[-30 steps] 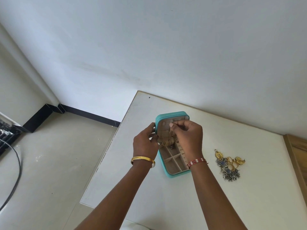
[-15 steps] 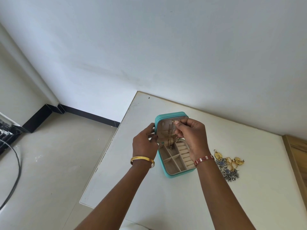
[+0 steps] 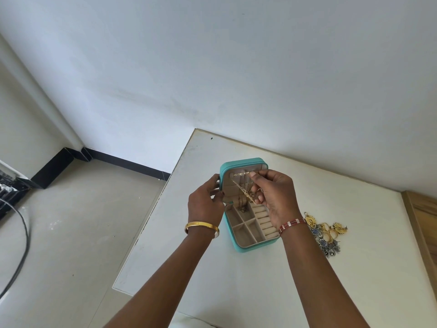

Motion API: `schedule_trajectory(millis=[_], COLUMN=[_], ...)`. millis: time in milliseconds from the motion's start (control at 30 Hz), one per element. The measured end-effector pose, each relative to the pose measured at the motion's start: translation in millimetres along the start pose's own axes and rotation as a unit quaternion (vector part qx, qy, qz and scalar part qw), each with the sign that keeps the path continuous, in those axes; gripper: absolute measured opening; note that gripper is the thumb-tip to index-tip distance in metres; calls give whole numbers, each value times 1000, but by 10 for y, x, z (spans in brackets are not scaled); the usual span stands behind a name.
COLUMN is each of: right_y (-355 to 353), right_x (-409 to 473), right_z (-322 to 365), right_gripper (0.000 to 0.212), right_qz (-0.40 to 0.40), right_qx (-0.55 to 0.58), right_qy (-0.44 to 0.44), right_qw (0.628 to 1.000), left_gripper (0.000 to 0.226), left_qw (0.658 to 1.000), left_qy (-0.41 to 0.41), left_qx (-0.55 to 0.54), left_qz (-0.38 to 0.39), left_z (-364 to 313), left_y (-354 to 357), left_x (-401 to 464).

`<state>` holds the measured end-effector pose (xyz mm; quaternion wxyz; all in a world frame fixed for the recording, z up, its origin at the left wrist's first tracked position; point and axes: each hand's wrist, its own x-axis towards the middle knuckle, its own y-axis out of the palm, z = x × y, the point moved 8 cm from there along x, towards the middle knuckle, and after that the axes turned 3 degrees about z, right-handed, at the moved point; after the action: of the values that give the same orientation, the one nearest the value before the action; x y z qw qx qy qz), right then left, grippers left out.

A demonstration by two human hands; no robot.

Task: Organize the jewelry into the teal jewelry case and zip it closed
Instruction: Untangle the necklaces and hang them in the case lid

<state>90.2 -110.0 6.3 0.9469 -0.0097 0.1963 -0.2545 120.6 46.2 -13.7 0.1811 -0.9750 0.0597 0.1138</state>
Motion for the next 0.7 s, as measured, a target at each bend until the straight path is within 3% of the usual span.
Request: schedule_trajectory(millis=[300,533,700], right_y=[34,-253,-249], right_x=[65,-47,-171], right_z=[-12,20,-57], right_gripper=[12,13,12], right_qz=[-4,-112,-112], right_qx=[-116,-170,-220], right_qy=[-69,-149,-171], right_qw=[991,968,954], left_gripper=[44,45,45], left_qw=[1000,1000,1000], left_qy=[3,-3,-6], left_qx=[4,8,12], left_qz=[4,9,13], left_z=[25,20,16], left_y=[4,2,11], left_x=[23,10,-4])
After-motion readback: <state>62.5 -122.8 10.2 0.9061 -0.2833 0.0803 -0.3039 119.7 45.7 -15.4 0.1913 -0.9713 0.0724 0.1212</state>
